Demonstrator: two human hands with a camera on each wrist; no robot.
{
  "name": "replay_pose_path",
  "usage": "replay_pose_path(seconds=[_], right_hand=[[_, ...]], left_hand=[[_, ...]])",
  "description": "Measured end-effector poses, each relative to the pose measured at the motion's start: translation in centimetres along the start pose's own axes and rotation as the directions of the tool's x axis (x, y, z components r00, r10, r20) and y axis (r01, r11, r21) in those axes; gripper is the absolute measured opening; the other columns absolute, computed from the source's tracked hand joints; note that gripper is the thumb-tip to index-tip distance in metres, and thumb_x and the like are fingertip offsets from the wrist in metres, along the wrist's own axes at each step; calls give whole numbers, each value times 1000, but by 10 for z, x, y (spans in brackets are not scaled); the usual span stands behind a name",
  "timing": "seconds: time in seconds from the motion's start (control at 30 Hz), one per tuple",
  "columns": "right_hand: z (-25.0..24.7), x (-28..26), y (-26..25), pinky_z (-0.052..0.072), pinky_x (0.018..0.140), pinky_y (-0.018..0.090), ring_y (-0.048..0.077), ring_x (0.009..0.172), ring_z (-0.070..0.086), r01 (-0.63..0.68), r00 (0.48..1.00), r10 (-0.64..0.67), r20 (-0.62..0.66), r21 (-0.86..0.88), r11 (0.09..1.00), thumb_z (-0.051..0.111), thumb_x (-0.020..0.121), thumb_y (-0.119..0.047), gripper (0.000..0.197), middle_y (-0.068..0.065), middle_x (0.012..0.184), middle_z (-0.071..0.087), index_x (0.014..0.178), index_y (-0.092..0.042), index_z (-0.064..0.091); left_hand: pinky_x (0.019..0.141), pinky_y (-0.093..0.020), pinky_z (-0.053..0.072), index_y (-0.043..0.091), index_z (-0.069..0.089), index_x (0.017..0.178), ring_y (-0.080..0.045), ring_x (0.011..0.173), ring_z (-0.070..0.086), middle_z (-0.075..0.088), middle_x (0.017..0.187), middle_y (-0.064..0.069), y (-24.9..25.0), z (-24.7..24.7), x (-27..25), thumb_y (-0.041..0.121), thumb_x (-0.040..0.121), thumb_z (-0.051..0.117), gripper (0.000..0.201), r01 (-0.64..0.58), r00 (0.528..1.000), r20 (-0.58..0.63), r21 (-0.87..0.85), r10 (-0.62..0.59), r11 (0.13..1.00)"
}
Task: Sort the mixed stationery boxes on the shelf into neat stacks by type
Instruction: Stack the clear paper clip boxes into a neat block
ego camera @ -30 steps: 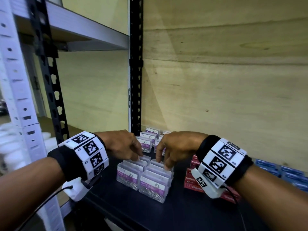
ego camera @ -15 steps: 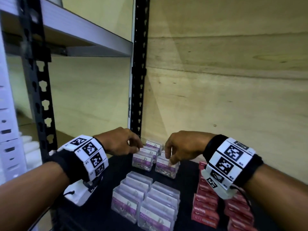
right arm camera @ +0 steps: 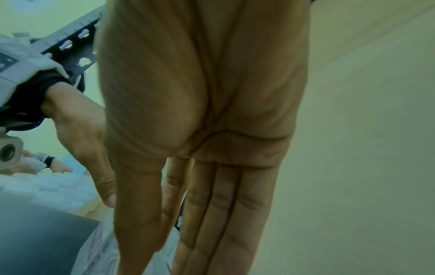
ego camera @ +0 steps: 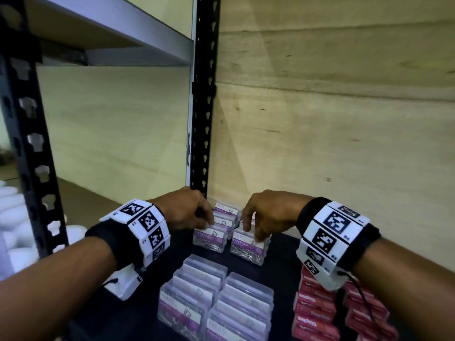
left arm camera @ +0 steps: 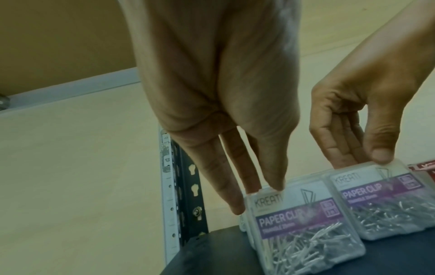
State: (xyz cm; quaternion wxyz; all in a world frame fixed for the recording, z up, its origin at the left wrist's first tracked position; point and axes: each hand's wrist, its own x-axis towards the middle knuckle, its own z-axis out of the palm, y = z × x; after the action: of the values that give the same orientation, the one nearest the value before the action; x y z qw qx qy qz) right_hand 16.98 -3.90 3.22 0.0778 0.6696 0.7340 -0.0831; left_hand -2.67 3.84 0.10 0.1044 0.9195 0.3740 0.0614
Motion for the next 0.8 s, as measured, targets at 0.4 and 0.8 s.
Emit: replay_pose_path(seconds=[0.4,0.8], right_hand=[[0,-6,-2,55,78,26,14,83,70,17,999,-17,39,0,1000,81,80,-24,27,-2,97,76,106,-25,74],[9,-36,-13,56,88,33,15,93,70,27,999,-28,22,42,999,81,79,-19,30,-2,101,75,109,-24,75]], left_hand=[[86,-16,43,31,71,110,-1,96,59,68,106,15,16,0,-15,34,93,61,19,38,998,50,44,-41,998],[93,-21,46,34,70,112,-2,101,60,69,112,16,33,0,-39,41,94,56,24,36,995,93,48,-41,998]])
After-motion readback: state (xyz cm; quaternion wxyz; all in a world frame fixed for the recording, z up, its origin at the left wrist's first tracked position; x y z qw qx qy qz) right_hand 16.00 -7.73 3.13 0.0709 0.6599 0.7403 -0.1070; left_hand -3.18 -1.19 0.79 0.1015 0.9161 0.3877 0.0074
